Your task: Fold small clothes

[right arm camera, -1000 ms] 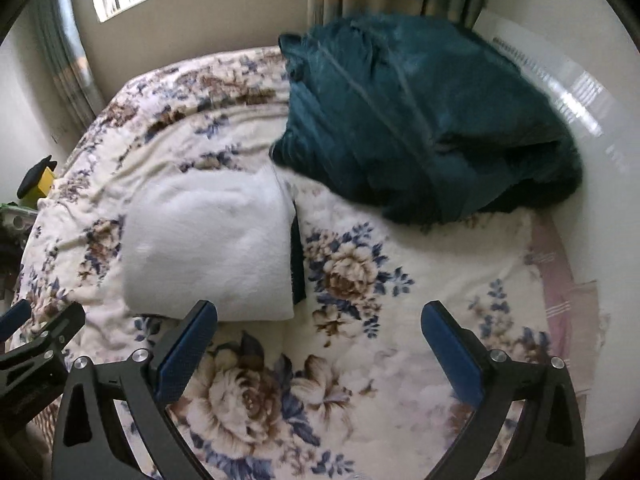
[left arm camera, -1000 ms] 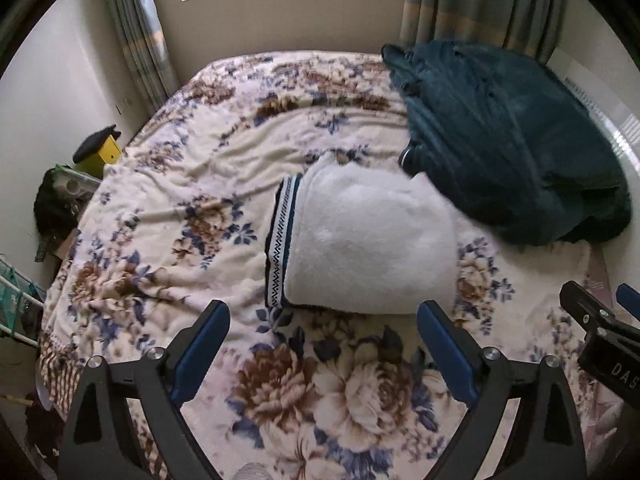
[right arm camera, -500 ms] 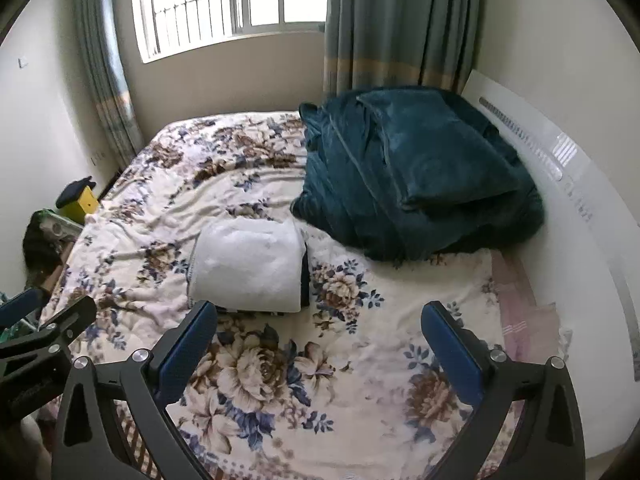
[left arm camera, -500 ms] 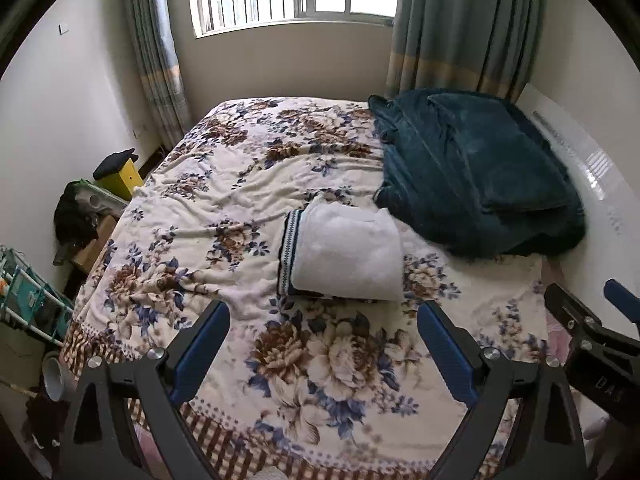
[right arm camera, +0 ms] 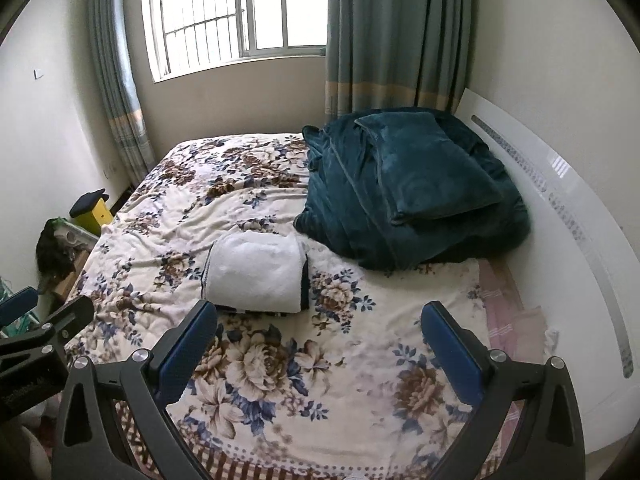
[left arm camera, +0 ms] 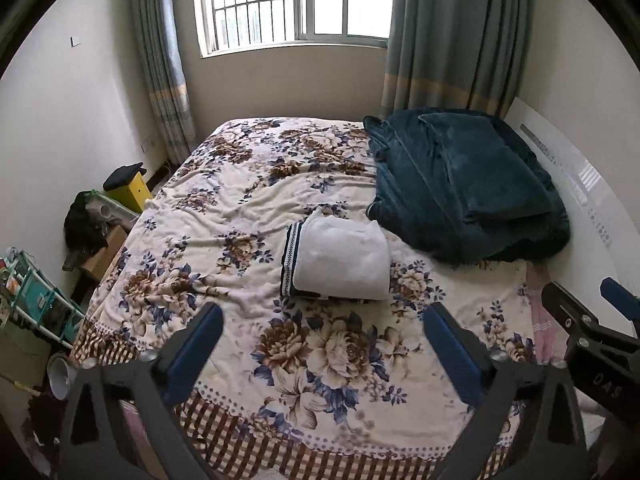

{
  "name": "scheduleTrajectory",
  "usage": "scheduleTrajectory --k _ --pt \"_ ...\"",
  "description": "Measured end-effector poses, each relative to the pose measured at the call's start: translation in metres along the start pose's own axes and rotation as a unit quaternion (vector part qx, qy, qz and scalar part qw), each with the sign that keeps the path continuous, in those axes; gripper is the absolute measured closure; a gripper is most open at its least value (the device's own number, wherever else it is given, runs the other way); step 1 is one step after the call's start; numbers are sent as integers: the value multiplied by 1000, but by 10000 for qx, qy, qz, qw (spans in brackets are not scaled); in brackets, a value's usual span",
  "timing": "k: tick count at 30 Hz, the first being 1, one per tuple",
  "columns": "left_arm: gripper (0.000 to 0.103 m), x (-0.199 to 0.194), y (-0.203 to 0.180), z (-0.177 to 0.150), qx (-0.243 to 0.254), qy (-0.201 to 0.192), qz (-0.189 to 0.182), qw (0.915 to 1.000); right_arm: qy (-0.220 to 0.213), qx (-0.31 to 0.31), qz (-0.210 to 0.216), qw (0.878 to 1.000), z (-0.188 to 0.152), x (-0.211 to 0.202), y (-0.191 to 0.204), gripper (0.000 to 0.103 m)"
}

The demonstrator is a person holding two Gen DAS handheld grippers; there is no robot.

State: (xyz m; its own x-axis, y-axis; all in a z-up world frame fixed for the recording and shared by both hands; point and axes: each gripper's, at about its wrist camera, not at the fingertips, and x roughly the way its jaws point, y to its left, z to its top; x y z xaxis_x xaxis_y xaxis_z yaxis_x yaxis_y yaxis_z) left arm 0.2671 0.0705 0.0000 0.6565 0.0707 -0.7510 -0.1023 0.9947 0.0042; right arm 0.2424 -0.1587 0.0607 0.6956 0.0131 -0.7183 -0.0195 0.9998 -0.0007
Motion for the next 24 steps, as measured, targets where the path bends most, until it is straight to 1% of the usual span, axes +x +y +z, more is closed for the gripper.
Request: scheduleTrajectory --k 3,12,24 --pt "0 -4 -2 -1 54 -72 122 9999 -43 -79 8 10000 -2 -6 2 0" --pt "0 -13 -2 1 22 -127 214 9997 -111 -79 60 9999 1 -12 4 0" --pt "0 -17 -4 0 20 -119 206 9997 -99 -57 123 9999 4 -17 -2 0"
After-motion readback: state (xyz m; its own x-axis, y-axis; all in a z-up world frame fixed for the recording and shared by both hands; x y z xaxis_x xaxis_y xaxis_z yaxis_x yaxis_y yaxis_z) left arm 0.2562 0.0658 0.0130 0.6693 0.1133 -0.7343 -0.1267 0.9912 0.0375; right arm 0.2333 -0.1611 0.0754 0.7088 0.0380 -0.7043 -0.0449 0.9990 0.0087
